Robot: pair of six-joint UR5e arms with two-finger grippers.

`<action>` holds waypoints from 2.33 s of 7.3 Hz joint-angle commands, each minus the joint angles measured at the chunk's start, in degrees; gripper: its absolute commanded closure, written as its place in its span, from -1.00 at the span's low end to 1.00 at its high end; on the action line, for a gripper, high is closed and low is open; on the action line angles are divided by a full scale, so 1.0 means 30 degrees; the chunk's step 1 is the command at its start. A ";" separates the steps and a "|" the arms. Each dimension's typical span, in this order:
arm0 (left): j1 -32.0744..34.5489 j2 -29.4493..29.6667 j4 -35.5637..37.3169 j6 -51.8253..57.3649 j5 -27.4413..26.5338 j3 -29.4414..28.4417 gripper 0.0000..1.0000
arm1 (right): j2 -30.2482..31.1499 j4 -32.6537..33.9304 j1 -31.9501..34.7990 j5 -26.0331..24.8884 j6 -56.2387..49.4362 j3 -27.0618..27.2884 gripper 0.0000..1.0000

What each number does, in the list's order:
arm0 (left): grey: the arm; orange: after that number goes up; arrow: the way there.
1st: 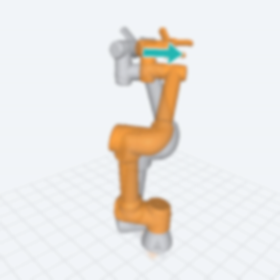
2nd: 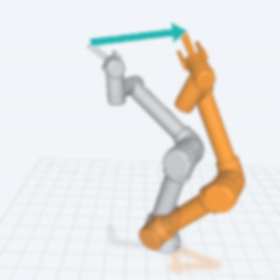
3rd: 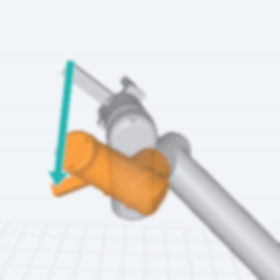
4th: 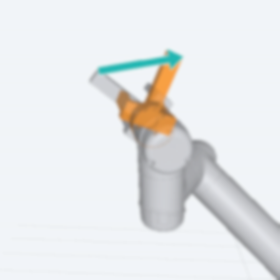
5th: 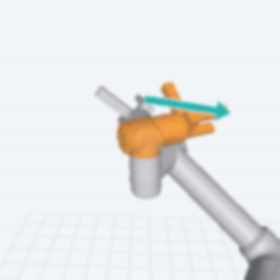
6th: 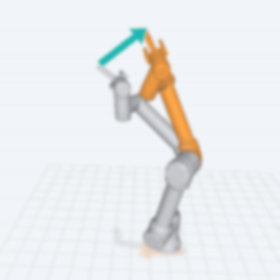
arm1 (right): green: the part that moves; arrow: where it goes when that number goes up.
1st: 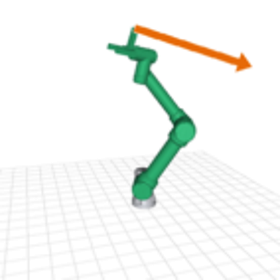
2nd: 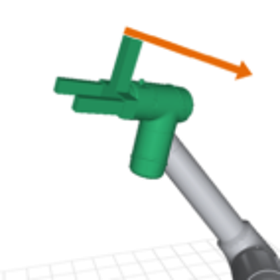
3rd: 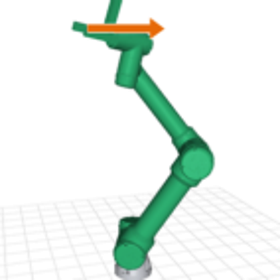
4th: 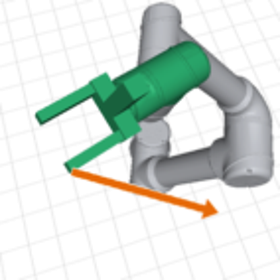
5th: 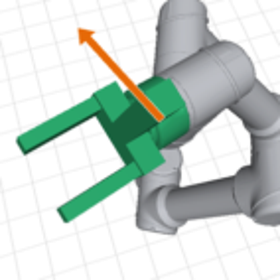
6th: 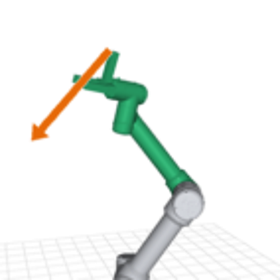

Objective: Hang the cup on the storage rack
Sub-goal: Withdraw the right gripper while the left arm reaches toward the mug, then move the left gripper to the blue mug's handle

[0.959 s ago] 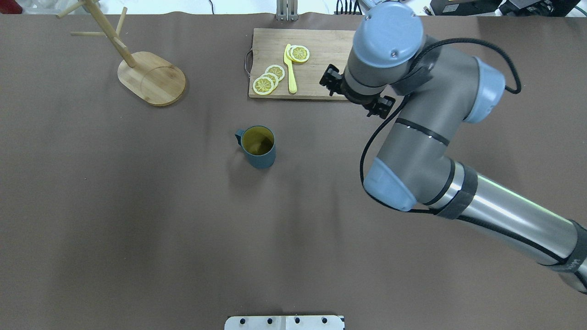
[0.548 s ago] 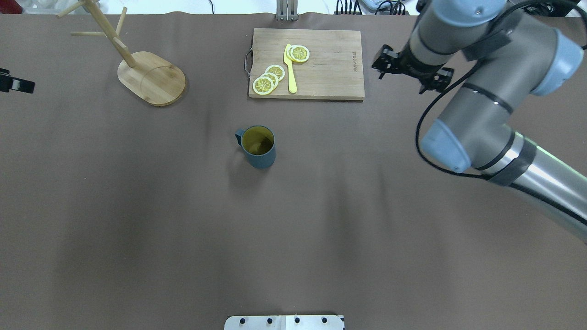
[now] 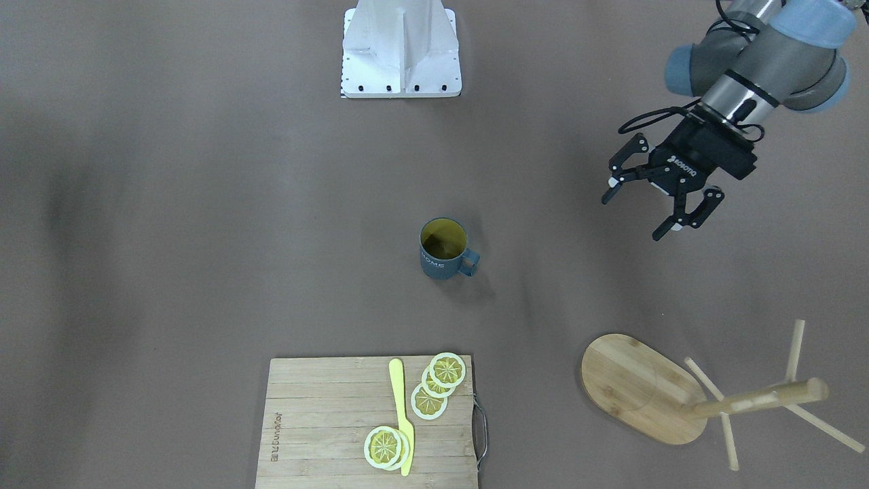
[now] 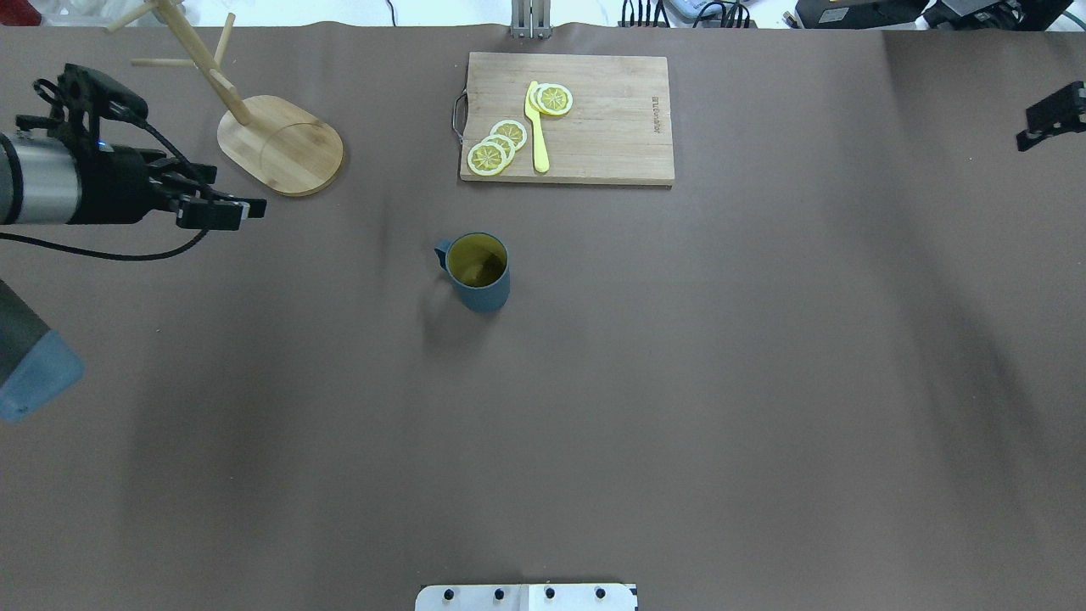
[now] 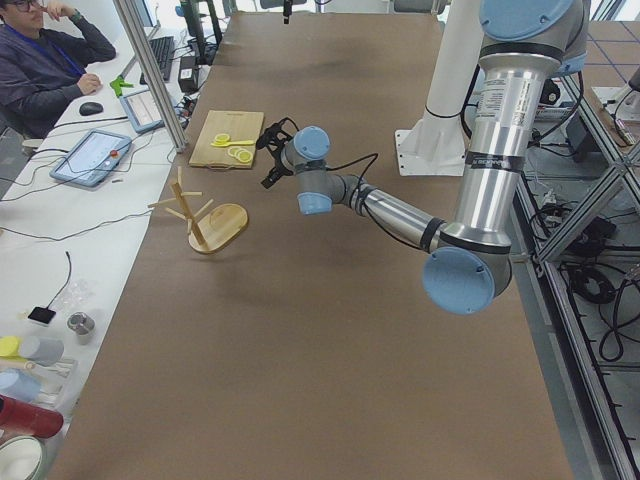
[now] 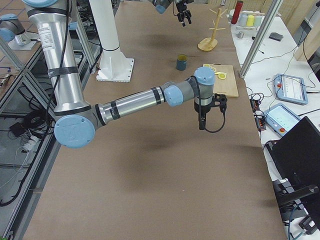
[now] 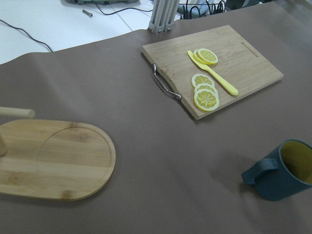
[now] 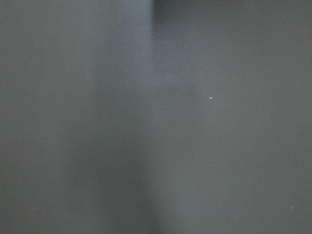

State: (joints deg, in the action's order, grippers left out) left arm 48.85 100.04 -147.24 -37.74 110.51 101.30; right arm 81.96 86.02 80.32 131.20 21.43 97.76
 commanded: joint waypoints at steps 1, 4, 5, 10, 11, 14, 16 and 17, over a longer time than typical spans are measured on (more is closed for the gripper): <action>-0.2507 0.1186 -0.0284 0.1383 -0.3255 -0.1093 -0.95 | 0.1531 0.0067 0.3156 0.0741 -0.6212 -0.1672 -1.00; -0.3822 0.2184 -0.1602 0.1389 -0.5446 -0.3290 -0.88 | 0.3085 0.0098 0.4983 -0.0490 -1.0278 -0.2265 -1.00; -0.4499 0.3176 -0.1603 0.1389 -0.6503 -0.4284 -0.82 | 0.3205 0.0039 0.5014 -0.0432 -1.0250 -0.2178 -1.00; -0.6528 0.4941 -0.1662 0.1360 -0.9502 -0.6515 -0.35 | 0.3528 -0.0049 0.5015 -0.0372 -1.0162 -0.2147 -1.00; -0.6528 0.4943 -0.1662 0.1360 -0.9502 -0.6607 -0.34 | 0.3528 -0.0049 0.5015 -0.0402 -1.0104 -0.2147 -1.00; -0.6703 0.4973 -0.1720 0.1331 -0.9415 -0.6521 -0.26 | 0.3499 -0.0049 0.5015 -0.0373 -0.9986 -0.2118 -1.00; -0.7198 0.4972 -0.2451 0.1360 -0.9472 -0.6638 -0.25 | 0.3499 -0.0049 0.5015 -0.0373 -0.9986 -0.2118 -1.00; -0.7231 0.5002 -0.2453 0.1331 -0.9444 -0.6609 -0.16 | 0.3499 -0.0049 0.5015 -0.0373 -0.9986 -0.2118 -1.00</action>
State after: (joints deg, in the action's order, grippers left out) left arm 27.63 114.97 -154.23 -33.71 82.17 81.45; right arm 92.47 85.87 95.36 130.08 -8.53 91.40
